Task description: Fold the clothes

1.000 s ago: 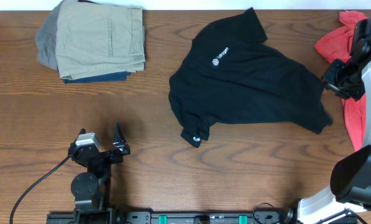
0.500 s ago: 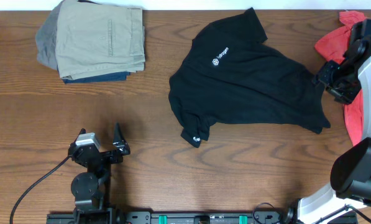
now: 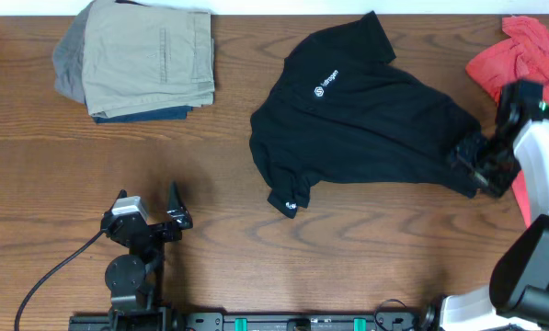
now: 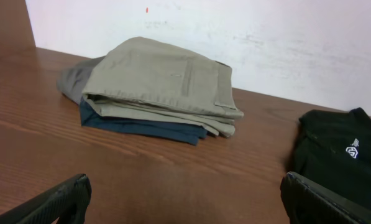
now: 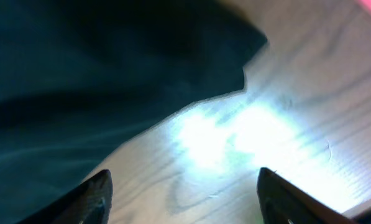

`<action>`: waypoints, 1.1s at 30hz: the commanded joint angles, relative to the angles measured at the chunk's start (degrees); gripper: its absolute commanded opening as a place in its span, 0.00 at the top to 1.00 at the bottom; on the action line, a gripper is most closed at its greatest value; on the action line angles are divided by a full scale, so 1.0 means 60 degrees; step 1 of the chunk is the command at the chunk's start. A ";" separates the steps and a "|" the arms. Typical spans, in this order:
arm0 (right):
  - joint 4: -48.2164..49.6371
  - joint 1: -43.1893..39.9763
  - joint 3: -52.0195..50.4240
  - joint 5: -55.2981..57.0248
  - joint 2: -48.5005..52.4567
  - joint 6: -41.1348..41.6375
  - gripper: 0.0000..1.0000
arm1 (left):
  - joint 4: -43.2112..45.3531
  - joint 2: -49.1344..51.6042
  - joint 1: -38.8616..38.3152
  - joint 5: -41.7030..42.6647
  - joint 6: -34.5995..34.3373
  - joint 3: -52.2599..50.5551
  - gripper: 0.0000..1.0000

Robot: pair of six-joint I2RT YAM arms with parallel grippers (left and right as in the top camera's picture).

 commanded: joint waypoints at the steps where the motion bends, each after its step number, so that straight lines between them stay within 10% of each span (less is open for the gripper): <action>1: 0.0415 -0.0546 -0.0790 -0.0033 -0.0525 0.0146 0.23 | -0.0331 0.0000 0.0040 -0.0153 0.0127 -0.0178 0.02; 33: 0.4003 -0.0962 -0.2208 0.0616 0.1545 -0.2677 0.44 | -0.0331 0.0000 0.0040 -0.0149 0.0127 -0.0178 0.02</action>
